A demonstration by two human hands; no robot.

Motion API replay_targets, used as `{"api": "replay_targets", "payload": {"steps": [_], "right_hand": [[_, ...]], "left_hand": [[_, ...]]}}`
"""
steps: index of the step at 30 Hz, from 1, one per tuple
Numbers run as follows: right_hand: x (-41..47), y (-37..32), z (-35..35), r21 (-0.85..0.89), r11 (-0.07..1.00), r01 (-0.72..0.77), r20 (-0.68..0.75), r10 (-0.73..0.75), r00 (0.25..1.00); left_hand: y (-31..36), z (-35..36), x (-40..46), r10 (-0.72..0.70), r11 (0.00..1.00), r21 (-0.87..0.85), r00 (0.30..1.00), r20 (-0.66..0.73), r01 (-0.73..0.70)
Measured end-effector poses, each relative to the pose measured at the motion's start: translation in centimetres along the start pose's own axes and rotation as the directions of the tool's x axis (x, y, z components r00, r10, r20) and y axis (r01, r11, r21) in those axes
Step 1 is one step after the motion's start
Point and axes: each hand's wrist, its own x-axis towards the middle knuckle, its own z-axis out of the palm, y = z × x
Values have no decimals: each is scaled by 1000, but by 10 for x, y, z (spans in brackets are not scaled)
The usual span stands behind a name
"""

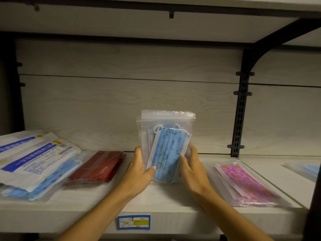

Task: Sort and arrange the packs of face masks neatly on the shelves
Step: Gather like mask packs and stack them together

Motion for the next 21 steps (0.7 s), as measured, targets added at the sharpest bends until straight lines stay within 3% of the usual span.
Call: {"api": "replay_targets", "payload": {"steps": [9, 21], "right_hand": [[-1, 4, 2, 21, 1000, 1, 73, -2, 997], [1, 3, 4, -45, 996, -83, 15, 83, 996]], "left_hand": [[2, 0, -1, -11, 999, 33, 1000, 7, 11], [0, 1, 2, -57, 998, -13, 997, -47, 57]]}}
